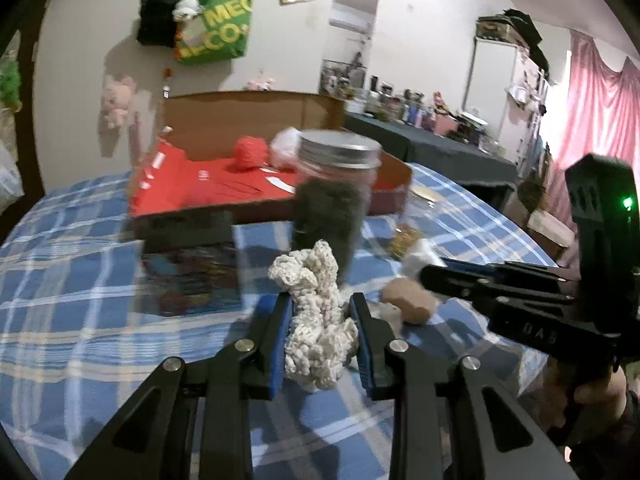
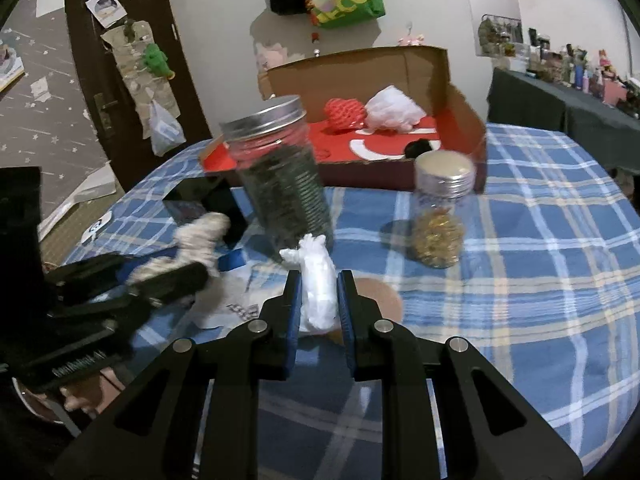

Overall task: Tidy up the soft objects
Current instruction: 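Carry the white plush and cream crochet piece into the box with both tools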

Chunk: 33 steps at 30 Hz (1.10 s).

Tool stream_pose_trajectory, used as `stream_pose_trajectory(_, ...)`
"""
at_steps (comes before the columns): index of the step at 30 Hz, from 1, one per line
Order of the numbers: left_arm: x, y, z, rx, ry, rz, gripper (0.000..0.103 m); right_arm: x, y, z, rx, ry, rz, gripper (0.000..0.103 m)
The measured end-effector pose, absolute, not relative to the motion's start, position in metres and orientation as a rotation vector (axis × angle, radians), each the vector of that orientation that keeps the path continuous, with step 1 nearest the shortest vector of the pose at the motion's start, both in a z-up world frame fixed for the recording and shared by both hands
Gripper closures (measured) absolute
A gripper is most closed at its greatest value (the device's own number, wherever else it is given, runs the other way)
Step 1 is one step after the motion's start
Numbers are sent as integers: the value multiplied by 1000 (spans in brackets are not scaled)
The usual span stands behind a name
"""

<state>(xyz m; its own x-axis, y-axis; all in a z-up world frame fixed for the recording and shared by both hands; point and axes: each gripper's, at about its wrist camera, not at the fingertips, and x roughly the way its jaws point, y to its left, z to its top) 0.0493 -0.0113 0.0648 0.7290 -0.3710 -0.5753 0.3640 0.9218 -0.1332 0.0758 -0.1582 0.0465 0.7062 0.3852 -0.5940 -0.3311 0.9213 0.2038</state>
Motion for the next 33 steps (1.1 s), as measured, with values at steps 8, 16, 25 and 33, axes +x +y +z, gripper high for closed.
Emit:
stream_pose_trajectory(8,62,-26,51,-10,676,-458,72,79,-150,39,89,702,423,86)
stream_pose_trajectory(16,62,-25,48,-16,687,-466,72,81,-149,37,91,714,428,86)
stream_pose_trajectory(25,56,-8,50,-43,691,-454,72,80,-155,36,98,715,417,86)
stream_pose_trajectory(33,52,26,55,-69,708,-382,72,79,-178,37,123,725,375,86)
